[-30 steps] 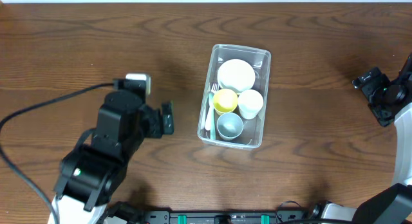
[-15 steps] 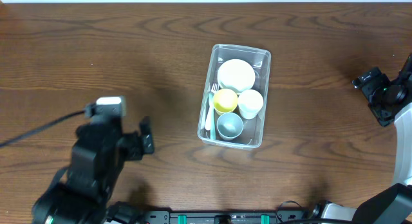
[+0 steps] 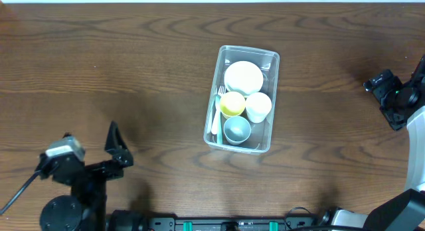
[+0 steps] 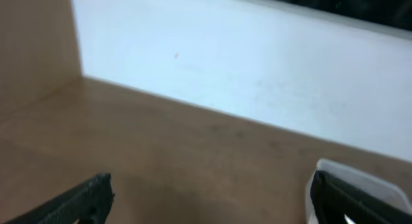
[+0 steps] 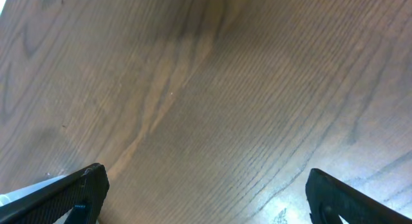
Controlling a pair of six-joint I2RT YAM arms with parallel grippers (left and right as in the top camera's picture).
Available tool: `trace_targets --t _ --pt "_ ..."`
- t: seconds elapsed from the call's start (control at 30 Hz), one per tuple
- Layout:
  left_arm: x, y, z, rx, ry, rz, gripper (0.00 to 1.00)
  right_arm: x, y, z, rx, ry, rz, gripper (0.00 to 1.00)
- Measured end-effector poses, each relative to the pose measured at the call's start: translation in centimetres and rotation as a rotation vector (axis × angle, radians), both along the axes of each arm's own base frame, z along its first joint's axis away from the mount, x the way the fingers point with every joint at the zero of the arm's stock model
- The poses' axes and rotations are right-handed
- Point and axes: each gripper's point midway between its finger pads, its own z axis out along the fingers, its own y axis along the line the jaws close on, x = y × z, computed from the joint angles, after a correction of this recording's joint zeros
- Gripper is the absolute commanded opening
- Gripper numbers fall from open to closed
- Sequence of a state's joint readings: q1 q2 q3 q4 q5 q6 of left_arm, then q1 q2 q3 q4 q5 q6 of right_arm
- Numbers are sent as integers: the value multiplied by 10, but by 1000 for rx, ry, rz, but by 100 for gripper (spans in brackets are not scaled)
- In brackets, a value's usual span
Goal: Pack container
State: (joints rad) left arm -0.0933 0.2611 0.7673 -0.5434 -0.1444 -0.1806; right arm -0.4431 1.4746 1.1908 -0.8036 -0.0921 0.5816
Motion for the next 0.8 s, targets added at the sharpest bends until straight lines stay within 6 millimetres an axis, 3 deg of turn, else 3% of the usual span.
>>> trace_targets --t 0.13,0.3,0.5,0.8 --pt "21 -14 -19 13 -67 -83 98 0 0 0 0 0 0 99" --pt "41 -31 -73 28 -62 -173 98 0 0 0 0 0 0 99" --pt "47 -38 -122 28 -55 -214 98 0 0 0 0 0 0 99" --pt "49 -39 -162 26 -17 -221 98 0 0 0 0 0 0 99"
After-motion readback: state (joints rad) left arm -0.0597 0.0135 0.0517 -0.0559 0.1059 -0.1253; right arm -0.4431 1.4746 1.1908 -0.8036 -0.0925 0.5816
